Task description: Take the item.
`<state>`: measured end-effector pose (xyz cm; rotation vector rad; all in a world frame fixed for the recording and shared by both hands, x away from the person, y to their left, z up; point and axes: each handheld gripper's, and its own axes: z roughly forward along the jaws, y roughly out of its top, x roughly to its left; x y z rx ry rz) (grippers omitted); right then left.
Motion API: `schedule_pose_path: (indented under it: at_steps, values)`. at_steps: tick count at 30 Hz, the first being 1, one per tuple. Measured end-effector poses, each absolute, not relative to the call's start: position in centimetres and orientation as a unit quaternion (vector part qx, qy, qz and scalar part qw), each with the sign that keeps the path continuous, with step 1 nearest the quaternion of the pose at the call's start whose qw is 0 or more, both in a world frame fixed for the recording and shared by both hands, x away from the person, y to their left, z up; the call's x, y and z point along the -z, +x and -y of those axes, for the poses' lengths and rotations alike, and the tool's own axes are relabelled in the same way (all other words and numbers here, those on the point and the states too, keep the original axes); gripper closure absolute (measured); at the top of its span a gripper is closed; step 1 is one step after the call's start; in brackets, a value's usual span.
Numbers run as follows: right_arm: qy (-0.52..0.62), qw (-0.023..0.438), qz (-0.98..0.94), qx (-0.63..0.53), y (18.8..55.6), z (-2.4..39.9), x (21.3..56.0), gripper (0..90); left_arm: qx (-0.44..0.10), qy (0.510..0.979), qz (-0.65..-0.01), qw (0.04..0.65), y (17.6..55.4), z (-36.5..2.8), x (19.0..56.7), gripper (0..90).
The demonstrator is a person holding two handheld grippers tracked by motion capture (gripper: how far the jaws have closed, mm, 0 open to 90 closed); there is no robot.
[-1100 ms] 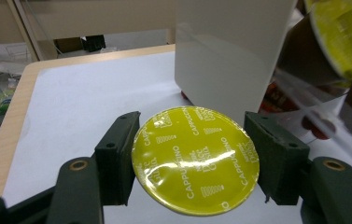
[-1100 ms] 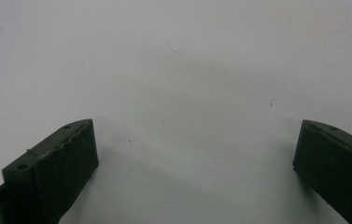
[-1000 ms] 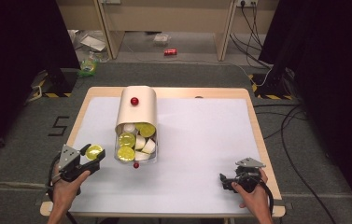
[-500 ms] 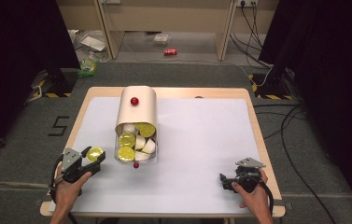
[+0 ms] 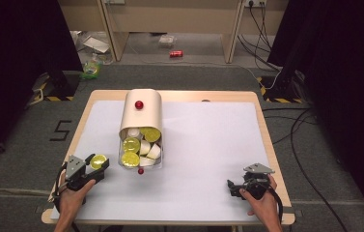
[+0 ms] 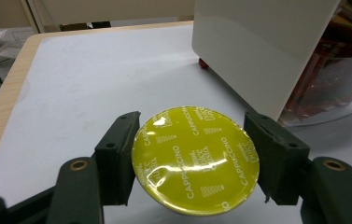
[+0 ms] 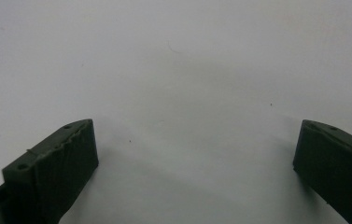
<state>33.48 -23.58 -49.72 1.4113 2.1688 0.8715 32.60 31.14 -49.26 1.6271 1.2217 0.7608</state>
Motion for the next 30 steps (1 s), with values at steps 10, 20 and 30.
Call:
schedule_pose_path:
  at_steps: [10, 20, 30]
  values:
    - [0.506, 0.204, -0.778, -0.312, 33.48, 23.58, 49.72, 0.3, -0.309, 0.663, -0.502, 0.461, 32.73, -31.30, 49.78, 38.1]
    - [0.506, 0.204, -0.778, -0.313, 33.48, 23.58, 49.73, 0.3, -0.306, 0.660, -0.506, 0.463, 32.75, -31.43, 49.81, 38.1]
    - [0.506, 0.204, -0.778, -0.313, 33.48, 23.59, 49.73, 0.3, -0.285, 0.670, -0.517, 0.450, 33.16, -31.47, 49.87, 38.1]
